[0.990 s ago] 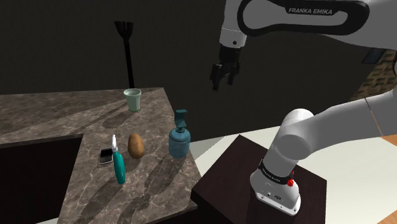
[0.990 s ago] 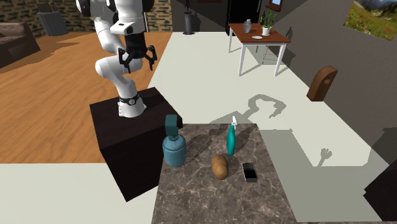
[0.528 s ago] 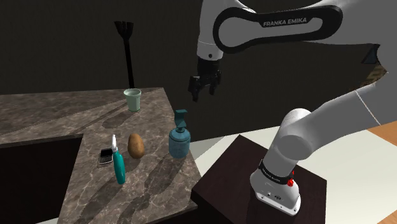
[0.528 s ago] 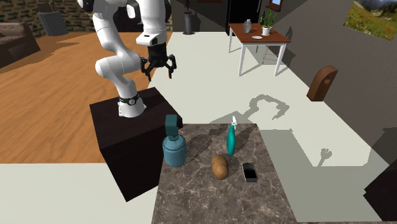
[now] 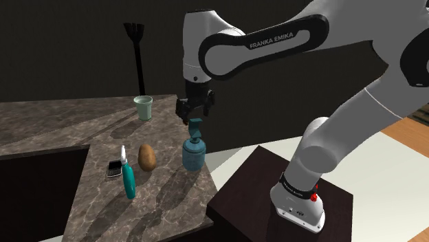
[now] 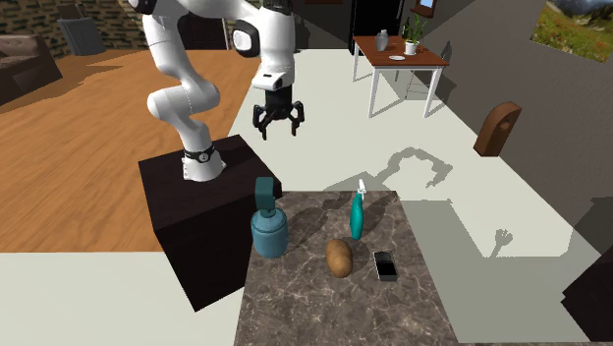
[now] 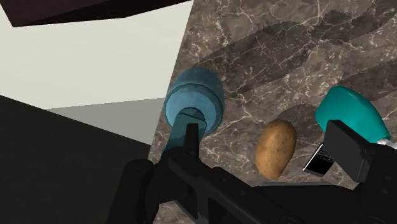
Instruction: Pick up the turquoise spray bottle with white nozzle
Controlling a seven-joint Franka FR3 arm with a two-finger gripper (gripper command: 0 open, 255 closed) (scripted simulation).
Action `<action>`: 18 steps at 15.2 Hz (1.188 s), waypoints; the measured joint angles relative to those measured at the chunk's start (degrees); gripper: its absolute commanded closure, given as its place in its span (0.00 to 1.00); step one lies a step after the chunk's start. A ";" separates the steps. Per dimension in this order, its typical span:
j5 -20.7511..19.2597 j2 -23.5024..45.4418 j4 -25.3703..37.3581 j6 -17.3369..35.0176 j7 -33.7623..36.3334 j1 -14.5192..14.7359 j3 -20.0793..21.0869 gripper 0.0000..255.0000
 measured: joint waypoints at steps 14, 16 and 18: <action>-17.62 33.34 21.15 7.57 24.11 3.11 9.18 0.00; -20.78 38.62 25.91 7.00 26.98 5.02 8.74 0.00; -23.24 43.03 30.01 6.44 29.49 7.13 8.20 0.00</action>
